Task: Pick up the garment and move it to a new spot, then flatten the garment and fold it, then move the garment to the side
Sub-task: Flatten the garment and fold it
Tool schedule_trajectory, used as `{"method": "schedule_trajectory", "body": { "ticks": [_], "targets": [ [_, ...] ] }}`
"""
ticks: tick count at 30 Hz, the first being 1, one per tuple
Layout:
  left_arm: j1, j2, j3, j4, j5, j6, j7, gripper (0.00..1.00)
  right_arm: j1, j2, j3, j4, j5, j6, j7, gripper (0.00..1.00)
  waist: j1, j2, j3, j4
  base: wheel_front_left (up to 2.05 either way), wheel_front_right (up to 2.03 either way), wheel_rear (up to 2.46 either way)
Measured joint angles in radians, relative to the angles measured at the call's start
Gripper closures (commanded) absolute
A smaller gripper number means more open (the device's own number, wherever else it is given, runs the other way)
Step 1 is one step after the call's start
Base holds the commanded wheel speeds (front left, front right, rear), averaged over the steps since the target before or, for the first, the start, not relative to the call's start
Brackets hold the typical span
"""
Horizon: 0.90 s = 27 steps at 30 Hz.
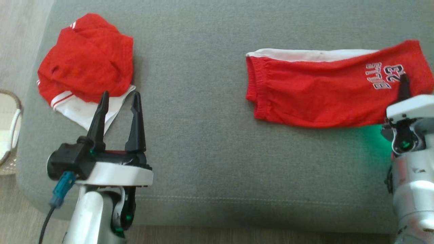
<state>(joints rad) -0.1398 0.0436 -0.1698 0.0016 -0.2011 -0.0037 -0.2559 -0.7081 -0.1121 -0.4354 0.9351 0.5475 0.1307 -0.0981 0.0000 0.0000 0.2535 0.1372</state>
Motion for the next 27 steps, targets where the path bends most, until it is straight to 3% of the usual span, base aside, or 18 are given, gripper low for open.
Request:
{"method": "schedule_trajectory", "body": {
  "ticks": [7, 14, 27],
  "targets": [
    [0.019, 0.0, 0.006, 0.0, 0.0, 0.001, 0.0, 0.0, 0.008, 0.014, -0.045, 0.02, -0.093, 0.0, -0.015, 1.0, 0.0, 0.0, -0.014, -0.015, 0.0, 0.0, 0.0],
    [0.019, 0.0, 0.001, 0.004, 0.0, 0.005, 0.0, 0.0, 0.008, 0.043, 0.104, -0.085, -0.145, 0.0, -0.029, 1.0, 0.0, 0.0, -0.035, -0.005, 0.0, 0.0, 0.0],
    [0.049, 0.0, 0.003, 0.017, 0.006, 0.039, 0.0, 0.0, 0.156, 0.047, 0.522, -0.299, 0.176, 0.0, 0.019, 1.0, 0.0, 0.0, -0.068, 0.064, 0.0, 0.0, 0.0]
  ]
}}
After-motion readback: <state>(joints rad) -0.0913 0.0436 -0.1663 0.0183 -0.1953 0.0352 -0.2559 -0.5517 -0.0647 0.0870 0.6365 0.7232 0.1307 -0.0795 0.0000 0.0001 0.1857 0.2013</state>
